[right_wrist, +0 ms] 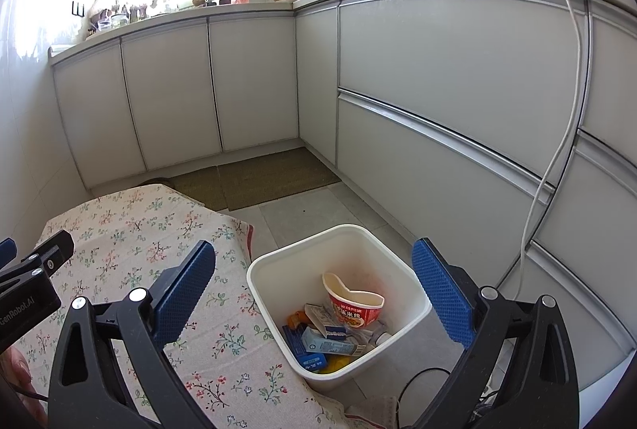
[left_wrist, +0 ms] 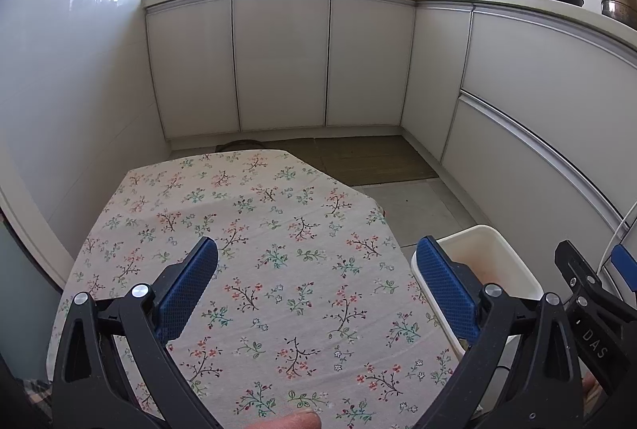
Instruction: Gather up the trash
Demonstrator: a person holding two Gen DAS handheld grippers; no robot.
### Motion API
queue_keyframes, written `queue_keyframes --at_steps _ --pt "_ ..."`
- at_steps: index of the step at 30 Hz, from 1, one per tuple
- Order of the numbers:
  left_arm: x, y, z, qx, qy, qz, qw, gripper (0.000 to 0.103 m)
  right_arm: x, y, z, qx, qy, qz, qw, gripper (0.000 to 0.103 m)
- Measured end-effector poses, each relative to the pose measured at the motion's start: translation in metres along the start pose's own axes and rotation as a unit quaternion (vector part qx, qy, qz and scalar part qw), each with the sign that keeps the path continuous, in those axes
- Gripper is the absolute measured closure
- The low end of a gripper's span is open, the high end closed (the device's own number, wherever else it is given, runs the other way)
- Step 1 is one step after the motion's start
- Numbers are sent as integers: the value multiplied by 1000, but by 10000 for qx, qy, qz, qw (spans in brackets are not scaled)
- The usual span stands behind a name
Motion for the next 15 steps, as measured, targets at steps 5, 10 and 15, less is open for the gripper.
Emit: queue_keyframes --at_steps 5,10,15 --pt "1 0 0 11 11 15 10000 7 0 0 0 -7 -2 3 10000 7" --pt "-1 -3 -3 76 50 -115 9999 8 0 -1 0 -17 -13 26 10000 7" --pt "-9 -6 -11 342 164 -353 9987 20 0 -2 1 -9 -33 29 10000 7"
Point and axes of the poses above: each gripper's, at about its wrist camera, not at the fingertips, and x roughly the way its jaws point, z to its left, y to its underside, the point moved 10 cm from there along x, roughly the way its jaws point, and after that the axes turned 1 degree about z, right-handed, at the moved point
